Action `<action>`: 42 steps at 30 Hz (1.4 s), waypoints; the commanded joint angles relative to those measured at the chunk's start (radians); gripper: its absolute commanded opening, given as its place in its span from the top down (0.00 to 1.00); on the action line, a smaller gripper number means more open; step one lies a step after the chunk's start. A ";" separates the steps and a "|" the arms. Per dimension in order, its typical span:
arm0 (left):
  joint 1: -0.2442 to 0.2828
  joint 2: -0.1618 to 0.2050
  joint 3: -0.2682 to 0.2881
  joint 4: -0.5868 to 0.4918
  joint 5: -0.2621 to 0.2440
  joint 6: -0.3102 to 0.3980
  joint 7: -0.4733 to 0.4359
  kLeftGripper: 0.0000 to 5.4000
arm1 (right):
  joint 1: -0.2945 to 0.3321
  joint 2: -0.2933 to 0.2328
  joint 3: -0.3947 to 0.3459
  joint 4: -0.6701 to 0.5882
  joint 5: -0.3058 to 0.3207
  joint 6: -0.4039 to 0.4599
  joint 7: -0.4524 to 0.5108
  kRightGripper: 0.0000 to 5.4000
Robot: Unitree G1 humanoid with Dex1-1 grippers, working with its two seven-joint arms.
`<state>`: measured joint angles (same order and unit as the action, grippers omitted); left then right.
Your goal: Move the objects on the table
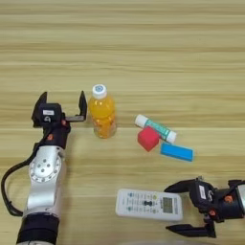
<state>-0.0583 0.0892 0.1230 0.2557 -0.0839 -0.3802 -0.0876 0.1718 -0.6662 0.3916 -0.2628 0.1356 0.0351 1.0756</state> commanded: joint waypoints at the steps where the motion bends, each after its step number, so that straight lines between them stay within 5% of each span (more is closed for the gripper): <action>1: -0.011 -0.005 -0.004 0.002 0.009 -0.009 0.006 0.00 | -0.009 -0.014 -0.026 -0.025 0.021 0.011 -0.002 0.17; 4: -0.010 -0.004 -0.004 0.001 0.008 -0.010 0.007 0.00 | -0.015 -0.014 -0.056 -0.053 0.058 0.018 -0.002 0.10; 15: -0.011 -0.001 -0.006 0.006 0.011 -0.013 0.012 0.00 | -0.090 0.003 -0.286 -0.174 0.376 0.139 -0.023 0.01; 21: -0.010 -0.001 -0.009 0.007 0.015 -0.018 0.016 0.00 | -0.161 0.067 -0.403 -0.128 0.442 0.153 -0.142 0.01; 30: -0.009 0.001 -0.014 0.007 0.025 -0.029 0.023 0.00 | -0.242 0.235 -0.487 -0.050 0.348 0.096 -0.447 0.01; 33: -0.010 0.001 -0.014 0.007 0.025 -0.029 0.024 0.00 | -0.245 0.280 -0.493 -0.033 0.272 0.047 -0.538 0.01; 38: -0.013 0.002 -0.013 0.011 0.025 -0.030 0.024 0.00 | -0.247 0.374 -0.505 0.103 0.090 -0.136 -0.713 0.01; 42: -0.016 0.006 -0.009 0.016 0.022 -0.032 0.023 0.00 | -0.272 0.436 -0.554 0.308 0.004 -0.335 -0.839 0.01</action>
<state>-0.0594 0.0908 0.1134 0.2584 -0.0734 -0.4040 -0.0665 -0.0721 -0.2632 -0.1242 -0.0836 0.1911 -0.1770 0.3084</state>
